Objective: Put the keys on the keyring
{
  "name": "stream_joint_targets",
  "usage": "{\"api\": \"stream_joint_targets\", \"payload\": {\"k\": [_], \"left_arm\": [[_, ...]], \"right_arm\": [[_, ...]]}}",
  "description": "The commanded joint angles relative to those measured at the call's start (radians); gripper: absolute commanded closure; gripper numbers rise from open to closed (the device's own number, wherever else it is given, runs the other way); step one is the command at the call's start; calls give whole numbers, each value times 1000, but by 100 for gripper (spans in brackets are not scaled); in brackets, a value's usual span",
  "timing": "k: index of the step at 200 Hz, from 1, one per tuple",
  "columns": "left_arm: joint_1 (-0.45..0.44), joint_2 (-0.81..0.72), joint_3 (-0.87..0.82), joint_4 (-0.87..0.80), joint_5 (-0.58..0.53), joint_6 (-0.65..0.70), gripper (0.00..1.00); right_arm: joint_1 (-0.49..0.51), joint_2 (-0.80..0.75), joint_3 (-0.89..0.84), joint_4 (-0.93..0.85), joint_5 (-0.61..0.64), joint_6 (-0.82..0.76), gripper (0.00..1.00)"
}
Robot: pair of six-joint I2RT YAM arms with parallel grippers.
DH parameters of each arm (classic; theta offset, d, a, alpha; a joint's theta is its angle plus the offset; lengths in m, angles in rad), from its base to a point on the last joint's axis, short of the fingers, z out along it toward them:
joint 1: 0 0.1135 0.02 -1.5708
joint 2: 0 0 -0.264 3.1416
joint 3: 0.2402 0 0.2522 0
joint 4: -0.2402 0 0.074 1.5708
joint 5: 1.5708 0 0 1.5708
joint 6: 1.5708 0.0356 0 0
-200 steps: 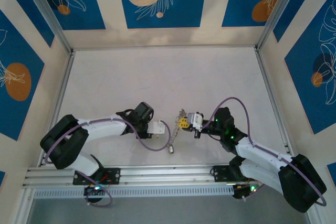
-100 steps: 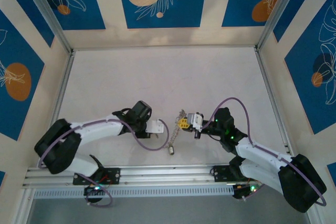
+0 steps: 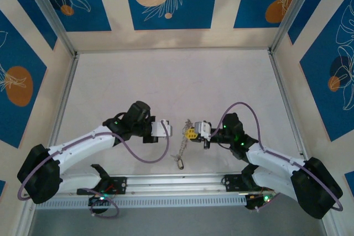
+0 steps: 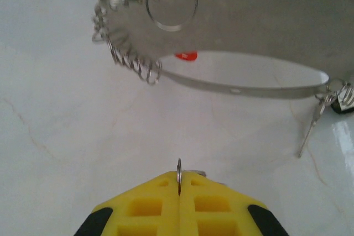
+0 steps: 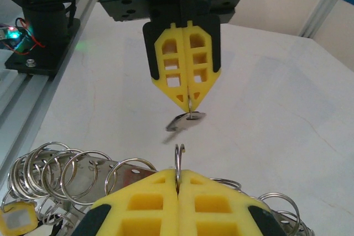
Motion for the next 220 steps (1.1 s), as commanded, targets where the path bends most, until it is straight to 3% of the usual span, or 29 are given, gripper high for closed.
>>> {"api": "stream_joint_targets", "payload": {"k": [1,135,220], "left_arm": [[-1,-12,28,69,110,-11,100],[-67,66,90,123,179,20,100],[-84,91,129,49,216,91,100]], "right_arm": [[11,8,53,-7,-39,-11,100],[11,101,108,-55,-130,8,100],[2,103,115,-67,-155,10,100]]}}
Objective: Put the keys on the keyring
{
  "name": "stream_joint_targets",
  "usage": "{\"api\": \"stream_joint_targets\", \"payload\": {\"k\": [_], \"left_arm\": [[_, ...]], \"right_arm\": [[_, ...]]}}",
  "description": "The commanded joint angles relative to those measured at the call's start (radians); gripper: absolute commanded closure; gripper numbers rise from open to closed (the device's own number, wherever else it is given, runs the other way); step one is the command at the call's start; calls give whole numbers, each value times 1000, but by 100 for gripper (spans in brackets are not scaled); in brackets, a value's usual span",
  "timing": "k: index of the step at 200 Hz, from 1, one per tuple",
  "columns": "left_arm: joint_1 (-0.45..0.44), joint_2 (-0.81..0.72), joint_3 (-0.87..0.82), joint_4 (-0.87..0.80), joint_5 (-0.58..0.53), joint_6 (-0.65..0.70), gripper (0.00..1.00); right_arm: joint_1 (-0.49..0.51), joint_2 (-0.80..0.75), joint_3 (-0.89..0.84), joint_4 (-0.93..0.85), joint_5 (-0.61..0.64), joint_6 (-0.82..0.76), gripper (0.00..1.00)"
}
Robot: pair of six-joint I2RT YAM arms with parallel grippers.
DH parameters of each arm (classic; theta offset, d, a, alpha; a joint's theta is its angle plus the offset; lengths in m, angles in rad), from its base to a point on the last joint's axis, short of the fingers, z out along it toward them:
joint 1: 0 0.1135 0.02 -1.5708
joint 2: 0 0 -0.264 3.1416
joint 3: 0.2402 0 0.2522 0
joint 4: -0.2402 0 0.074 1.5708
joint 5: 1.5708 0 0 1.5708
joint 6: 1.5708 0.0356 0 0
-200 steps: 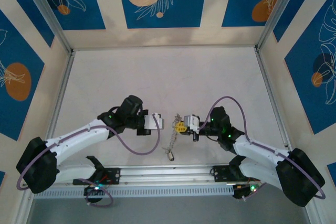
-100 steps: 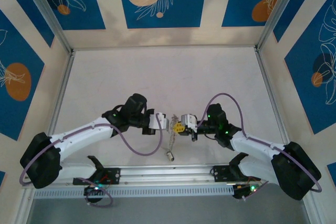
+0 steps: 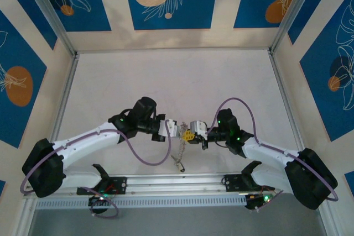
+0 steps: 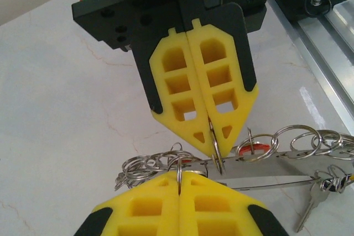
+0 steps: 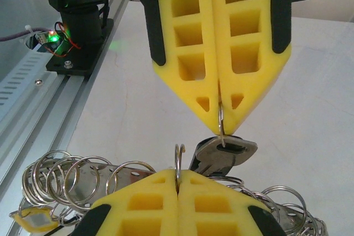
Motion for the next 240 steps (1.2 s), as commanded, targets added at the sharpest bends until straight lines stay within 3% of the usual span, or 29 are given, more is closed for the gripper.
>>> {"api": "stream_joint_targets", "payload": {"k": [1,65,240], "left_arm": [[-17,21,40,-39,44,45,100],[-37,68,78,-90,43,82,100],[-57,10,29,-101,22,168,100]], "right_arm": [[-2,0,41,10,-49,9,100],[-9,-7,39,8,-50,9,100],[-33,-11,28,28,-65,31,100]]}}
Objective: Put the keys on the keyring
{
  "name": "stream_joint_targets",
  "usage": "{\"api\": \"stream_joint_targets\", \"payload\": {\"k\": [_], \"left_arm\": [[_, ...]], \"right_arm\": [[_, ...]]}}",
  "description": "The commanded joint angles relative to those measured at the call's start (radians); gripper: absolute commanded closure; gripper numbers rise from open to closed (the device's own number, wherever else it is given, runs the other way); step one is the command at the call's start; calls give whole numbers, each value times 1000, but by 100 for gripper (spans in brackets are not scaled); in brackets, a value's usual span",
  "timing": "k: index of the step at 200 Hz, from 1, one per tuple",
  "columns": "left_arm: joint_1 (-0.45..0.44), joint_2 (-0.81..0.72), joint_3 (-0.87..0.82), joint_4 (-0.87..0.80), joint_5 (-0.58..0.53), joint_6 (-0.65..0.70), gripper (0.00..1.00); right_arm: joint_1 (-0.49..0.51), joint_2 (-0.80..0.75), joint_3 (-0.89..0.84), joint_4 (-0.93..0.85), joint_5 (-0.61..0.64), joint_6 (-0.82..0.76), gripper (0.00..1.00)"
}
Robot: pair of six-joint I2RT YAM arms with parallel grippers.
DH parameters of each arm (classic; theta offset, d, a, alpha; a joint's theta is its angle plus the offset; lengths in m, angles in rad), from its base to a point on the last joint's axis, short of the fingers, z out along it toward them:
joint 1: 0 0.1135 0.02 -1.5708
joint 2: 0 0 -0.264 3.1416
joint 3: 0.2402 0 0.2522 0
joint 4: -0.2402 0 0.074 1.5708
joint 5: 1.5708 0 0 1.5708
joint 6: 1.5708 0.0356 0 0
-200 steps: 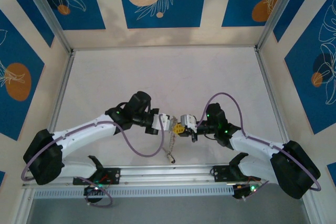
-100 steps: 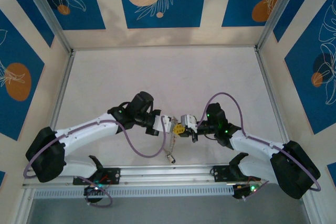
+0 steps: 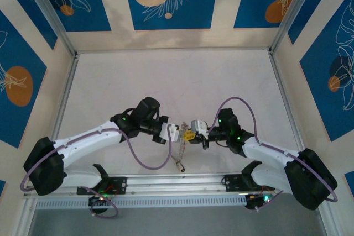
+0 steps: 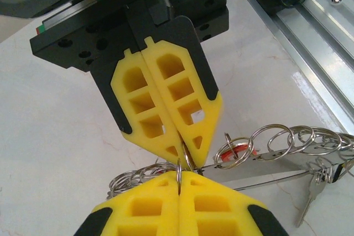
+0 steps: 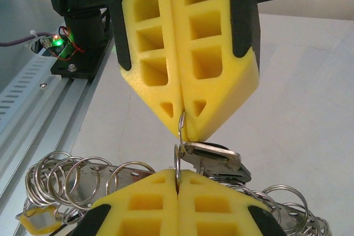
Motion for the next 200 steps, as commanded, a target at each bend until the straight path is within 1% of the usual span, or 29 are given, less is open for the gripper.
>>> {"api": "stream_joint_targets", "payload": {"k": [1,67,116,143,200], "left_arm": [[-22,-7,-10,-37,19,45,100],[-50,16,8,-84,-32,91,100],[-65,-7,-23,-55,-43,123,100],[-73,1,-18,-69,-47,143,100],[-89,-1,-32,-69,-93,171,100]], "right_arm": [[-7,-11,25,36,-35,16,100],[-21,-15,24,44,-44,27,100],[-32,-16,24,51,-50,38,100],[-38,-15,23,54,-49,44,100],[-60,-21,12,78,-55,72,100]]}}
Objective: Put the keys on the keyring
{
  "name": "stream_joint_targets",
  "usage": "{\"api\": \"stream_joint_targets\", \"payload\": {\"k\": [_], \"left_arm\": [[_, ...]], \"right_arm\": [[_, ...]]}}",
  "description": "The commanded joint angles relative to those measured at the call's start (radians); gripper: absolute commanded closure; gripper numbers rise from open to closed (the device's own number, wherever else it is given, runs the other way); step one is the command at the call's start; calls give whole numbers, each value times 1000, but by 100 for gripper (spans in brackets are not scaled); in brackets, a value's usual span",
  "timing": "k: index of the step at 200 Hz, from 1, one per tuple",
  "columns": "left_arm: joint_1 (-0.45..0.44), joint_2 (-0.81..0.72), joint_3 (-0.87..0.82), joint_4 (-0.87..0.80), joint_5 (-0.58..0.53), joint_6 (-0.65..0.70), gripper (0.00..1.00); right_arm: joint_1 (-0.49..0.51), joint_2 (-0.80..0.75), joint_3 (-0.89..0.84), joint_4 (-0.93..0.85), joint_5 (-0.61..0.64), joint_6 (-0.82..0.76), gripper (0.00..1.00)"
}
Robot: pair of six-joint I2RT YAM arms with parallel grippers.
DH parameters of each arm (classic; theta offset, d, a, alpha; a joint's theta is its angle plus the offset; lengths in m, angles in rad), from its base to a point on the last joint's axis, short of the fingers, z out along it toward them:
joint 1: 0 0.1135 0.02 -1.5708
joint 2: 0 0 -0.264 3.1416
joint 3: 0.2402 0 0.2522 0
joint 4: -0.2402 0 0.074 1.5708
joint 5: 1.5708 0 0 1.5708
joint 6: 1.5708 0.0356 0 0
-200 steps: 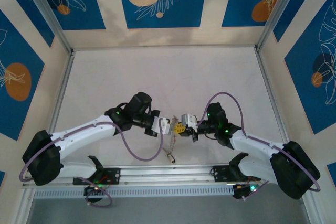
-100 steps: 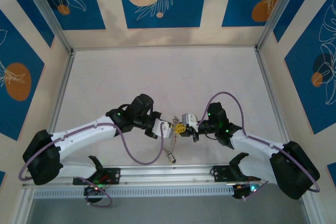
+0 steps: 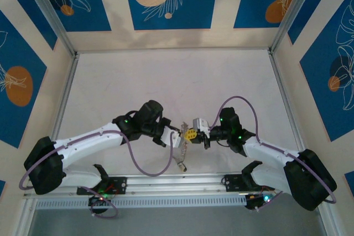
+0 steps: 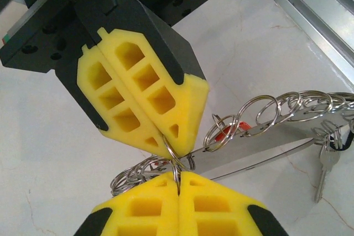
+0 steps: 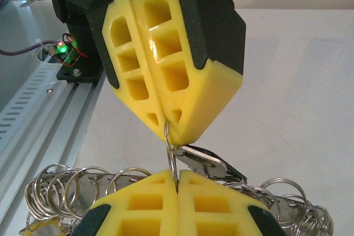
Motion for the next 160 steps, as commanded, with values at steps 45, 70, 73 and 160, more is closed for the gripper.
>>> {"api": "stream_joint_targets", "payload": {"k": [45,70,73,160], "left_arm": [[-52,-11,-43,-47,-18,62,100],[-54,-20,-68,3,-28,37,100],[-54,-20,-71,11,-28,30,100],[-50,-73,-204,240,-19,-194,79]], "right_arm": [[-28,-22,3,110,-9,49,100],[-34,-28,-3,121,-7,53,100],[-33,-28,-5,126,-7,54,100],[-27,-38,-29,178,17,67,100]]}}
